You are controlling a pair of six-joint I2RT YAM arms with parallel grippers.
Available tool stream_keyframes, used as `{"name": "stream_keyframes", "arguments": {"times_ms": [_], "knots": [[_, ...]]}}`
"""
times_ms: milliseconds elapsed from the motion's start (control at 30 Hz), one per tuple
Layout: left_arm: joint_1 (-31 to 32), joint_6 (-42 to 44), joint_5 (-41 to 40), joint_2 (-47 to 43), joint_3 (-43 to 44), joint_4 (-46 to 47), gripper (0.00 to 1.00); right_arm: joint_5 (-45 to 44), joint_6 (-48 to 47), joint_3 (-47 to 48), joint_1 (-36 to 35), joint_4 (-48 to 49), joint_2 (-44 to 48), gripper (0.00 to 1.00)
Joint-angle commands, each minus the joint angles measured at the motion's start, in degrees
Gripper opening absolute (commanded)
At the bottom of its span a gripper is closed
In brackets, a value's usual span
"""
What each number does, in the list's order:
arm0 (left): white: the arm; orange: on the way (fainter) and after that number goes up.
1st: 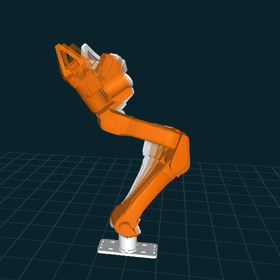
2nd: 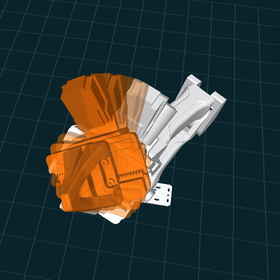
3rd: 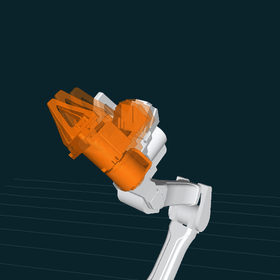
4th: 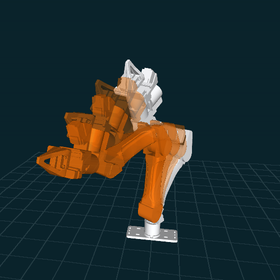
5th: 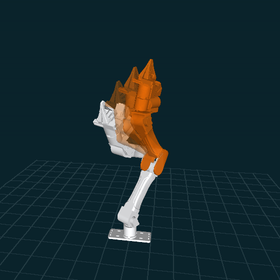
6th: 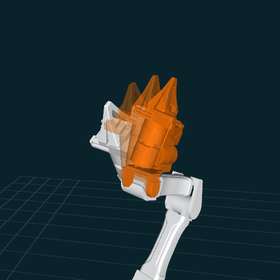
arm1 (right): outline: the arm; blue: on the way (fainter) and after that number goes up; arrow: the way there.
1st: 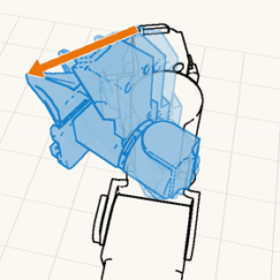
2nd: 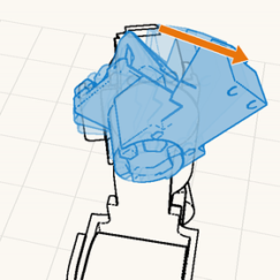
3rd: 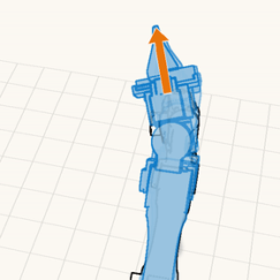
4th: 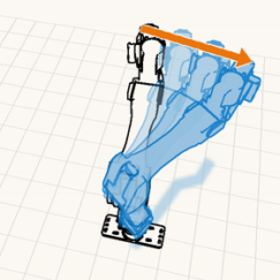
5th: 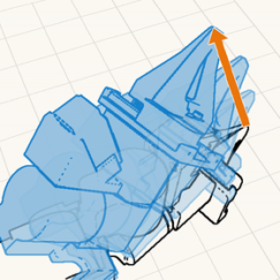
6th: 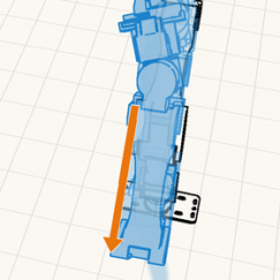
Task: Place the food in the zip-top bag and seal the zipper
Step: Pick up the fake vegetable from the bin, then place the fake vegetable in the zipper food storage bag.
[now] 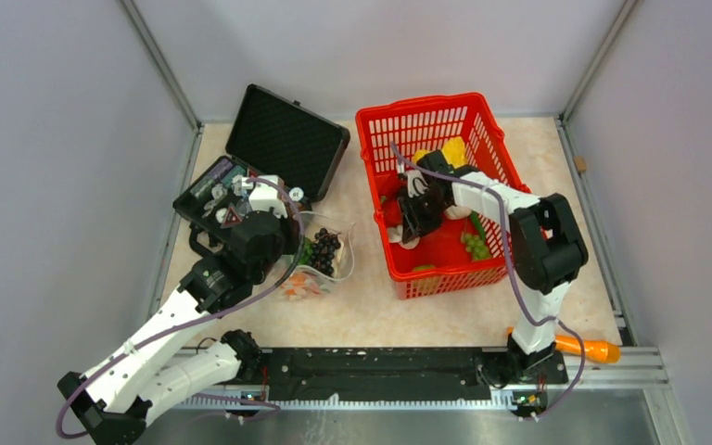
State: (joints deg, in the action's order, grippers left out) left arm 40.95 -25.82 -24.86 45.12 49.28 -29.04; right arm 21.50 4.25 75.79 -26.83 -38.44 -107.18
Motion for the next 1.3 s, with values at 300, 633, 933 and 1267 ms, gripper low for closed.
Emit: {"name": "stream_keyframes", "arguments": {"times_ms": [300,633,933,1267], "knots": [[-0.3,-0.5,-0.4,-0.5,0.3,2.8,0.02,-0.8,-0.1,-0.4,-0.4,2.1,6.1,0.0],[-0.2,-0.3,-0.3,-0.3,0.3,2.9,0.02,-8.2,-0.3,-2.1,-0.3,0.7,13.6,0.0],[-0.2,-0.3,-0.2,-0.4,0.4,2.8,0.02,-16.0,2.4,-8.3,0.0,11.9,23.9,0.0],[-0.3,-0.5,0.2,0.0,0.5,3.1,0.02,-15.5,3.7,-19.3,0.0,28.9,40.2,0.0]]}}
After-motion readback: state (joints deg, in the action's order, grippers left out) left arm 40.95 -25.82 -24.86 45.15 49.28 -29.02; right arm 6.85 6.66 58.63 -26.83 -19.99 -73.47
